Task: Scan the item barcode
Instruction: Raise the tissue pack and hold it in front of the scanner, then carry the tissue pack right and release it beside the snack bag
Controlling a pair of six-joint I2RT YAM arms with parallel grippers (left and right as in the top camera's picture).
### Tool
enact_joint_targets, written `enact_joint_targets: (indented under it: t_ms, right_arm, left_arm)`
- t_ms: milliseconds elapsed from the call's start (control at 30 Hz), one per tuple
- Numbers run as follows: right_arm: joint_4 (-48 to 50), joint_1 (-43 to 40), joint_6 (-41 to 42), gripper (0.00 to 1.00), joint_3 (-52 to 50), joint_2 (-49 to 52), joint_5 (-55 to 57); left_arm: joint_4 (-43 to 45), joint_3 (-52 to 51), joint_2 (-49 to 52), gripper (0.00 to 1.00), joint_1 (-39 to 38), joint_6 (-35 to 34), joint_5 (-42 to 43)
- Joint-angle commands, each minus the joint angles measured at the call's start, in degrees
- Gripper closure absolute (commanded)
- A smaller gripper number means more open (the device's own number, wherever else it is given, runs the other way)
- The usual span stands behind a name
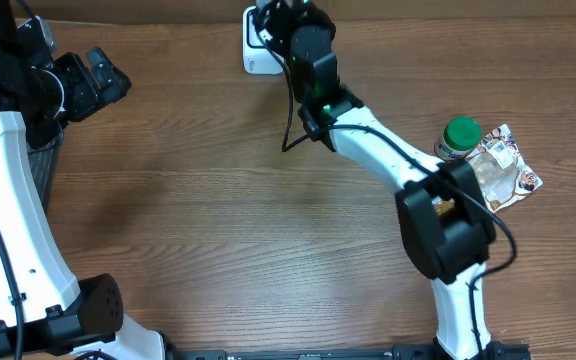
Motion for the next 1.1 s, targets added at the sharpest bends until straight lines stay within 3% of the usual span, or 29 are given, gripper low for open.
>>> enact_joint_targets:
  t_ms: [0,400,1067]
  right_arm:
    - [5.2,-0.17,-16.24,0.96,1.51,3.85,-2.97]
    - [9.29,-2.01,-19.63,0.96,1.53,10.78,-13.84]
    - [11.37,-2.91,-25.75,0.96,1.57,10.78,-16.04]
  left_arm:
    - [-0.15,0.17,0.5,0.0,0.09,0.63,0.31]
    - [-0.15,0.17,0.5,0.0,0.09,0.63,0.31]
    - [-0.15,0.17,0.5,0.0,0.09,0.63,0.31]
